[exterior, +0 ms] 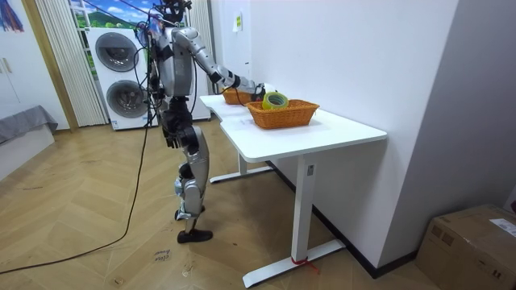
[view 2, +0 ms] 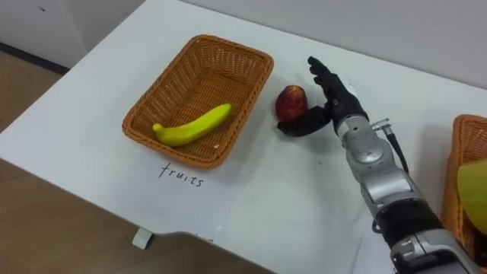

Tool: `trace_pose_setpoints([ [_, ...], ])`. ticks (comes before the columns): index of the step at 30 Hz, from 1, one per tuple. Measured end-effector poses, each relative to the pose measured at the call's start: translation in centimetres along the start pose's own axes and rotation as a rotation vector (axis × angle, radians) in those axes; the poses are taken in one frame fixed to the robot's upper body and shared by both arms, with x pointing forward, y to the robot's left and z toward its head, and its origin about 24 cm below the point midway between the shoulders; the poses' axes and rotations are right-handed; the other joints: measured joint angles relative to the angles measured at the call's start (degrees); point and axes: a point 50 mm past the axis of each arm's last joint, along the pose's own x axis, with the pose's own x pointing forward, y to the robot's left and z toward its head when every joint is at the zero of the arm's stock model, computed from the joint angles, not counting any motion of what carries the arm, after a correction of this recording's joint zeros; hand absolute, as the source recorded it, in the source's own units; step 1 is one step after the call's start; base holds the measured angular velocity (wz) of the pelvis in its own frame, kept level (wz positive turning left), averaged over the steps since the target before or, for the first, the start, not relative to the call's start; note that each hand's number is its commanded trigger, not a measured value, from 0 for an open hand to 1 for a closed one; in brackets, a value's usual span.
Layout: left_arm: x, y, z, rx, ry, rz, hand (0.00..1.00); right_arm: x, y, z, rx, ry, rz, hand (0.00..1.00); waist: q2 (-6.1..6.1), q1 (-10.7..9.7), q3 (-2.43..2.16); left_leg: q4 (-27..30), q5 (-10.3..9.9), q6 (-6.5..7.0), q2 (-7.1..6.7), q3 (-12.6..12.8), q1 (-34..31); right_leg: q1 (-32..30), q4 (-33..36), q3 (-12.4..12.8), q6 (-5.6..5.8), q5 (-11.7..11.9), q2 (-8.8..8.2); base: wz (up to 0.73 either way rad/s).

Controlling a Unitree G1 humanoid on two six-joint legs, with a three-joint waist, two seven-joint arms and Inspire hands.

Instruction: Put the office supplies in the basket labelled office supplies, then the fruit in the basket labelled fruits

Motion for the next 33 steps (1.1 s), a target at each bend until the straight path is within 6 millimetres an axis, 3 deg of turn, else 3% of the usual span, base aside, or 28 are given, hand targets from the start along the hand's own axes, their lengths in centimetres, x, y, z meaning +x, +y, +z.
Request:
trace_pose_setpoints([
  [6, 0.0, 0.0, 0.1, 0.001, 0.006, -0.012, 0.00, 0.0, 0.5, 0.0, -0.083, -0.002, 0.041, 0.00, 0.07, 0.96, 0.01, -0.03, 0.00, 0.00, -0.03, -0.04, -0.04, 0.02, 0.04, -0.16, 0.00, 0.00, -0.06, 0.00],
  [19, 0.1, 0.2, 0.5, -0.001, -0.005, -0.008, 0.00, 0.0, 1.2, -0.1, -0.159, 0.004, 0.088, 0.00, -0.02, 0.84, -0.09, -0.14, 0.00, 0.01, -0.04, -0.08, 0.13, 0.53, 0.04, 0.23, 0.00, 0.00, 0.01, 0.00],
  [25, 0.1, 0.2, 0.4, 0.000, -0.004, -0.008, 0.00, 0.0, 1.1, -0.8, -0.167, 0.036, 0.100, 0.00, -0.84, 0.86, -0.64, 0.08, 0.01, 0.00, -0.11, -0.55, 0.16, 0.90, 0.02, -0.13, 0.00, 0.00, 0.02, 0.04],
  [26, 0.1, 0.2, 0.6, -0.001, -0.008, -0.008, 0.00, -0.1, 1.1, -1.0, -0.168, 0.044, 0.100, 0.70, -0.94, 0.76, -0.71, 0.44, 0.01, 0.01, -0.16, -0.60, 0.17, 0.97, 0.02, -0.31, 0.00, 0.00, -0.05, 0.08],
  [27, 0.1, 0.1, 0.5, -0.003, -0.006, -0.015, 0.00, 0.0, 0.9, -1.2, -0.171, 0.054, 0.096, 1.00, -0.86, 0.54, -0.65, 0.89, 0.00, 0.01, -0.28, -1.03, 0.11, 1.20, -0.03, -1.03, 0.01, 0.01, -0.14, 0.12],
  [33, 0.2, 0.4, 1.3, 0.001, -0.024, -0.009, 0.00, 0.2, 0.2, -1.6, -0.220, 0.078, 0.063, 1.00, -0.32, 0.64, -0.29, 0.86, 0.01, 0.06, -0.41, -1.42, 0.05, 1.58, -0.01, -1.23, 0.05, -0.02, -0.21, 0.05],
])
